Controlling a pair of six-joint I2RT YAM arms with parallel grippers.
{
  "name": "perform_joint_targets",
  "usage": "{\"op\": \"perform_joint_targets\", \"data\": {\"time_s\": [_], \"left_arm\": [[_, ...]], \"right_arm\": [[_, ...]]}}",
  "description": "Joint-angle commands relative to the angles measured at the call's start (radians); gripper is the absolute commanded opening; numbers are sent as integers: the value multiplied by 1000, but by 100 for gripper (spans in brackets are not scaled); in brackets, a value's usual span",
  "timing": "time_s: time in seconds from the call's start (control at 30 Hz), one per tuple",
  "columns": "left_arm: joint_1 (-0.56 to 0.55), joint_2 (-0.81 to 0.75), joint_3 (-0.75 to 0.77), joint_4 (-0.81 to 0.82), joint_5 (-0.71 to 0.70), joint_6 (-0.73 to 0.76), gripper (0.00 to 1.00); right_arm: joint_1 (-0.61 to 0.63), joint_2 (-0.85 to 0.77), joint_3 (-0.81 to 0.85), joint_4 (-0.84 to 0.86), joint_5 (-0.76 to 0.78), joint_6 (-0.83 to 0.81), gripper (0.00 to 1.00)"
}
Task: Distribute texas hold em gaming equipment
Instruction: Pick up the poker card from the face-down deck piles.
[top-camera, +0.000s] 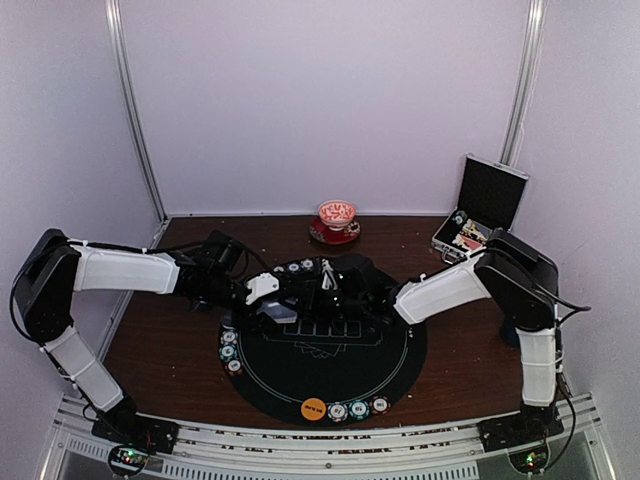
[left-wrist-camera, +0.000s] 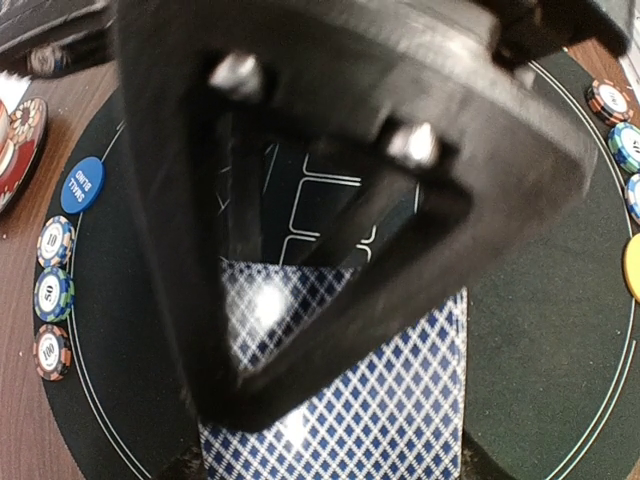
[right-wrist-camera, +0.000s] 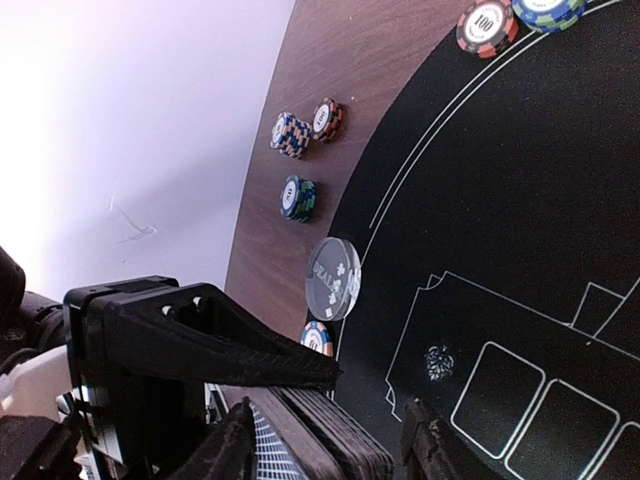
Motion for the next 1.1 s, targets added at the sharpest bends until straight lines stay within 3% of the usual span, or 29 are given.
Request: {"op": "perform_joint_targets", "data": {"time_s": [0.0, 0.1, 0.47, 0.77, 0.93, 1.07], "left_arm": [[-7, -23, 2, 33, 30, 13, 42], [-7, -25, 2, 33, 34, 14, 42], [-7, -21, 7, 33, 29, 9, 45], [-6, -23, 7, 33, 22, 6, 49], [-7, -23, 6, 33, 22, 7, 49], [-6, -23, 7, 31, 22, 7, 49]], "right_arm": [[8, 48, 56, 4, -54, 5, 53], [11, 68, 77, -9, -58, 5, 53], [4, 26, 33, -51, -18, -27, 34], [-13, -8, -17, -65, 9, -46, 34], [-24, -36, -42, -81, 24, -66, 40], [-28, -50, -55, -99, 36, -79, 38]]}}
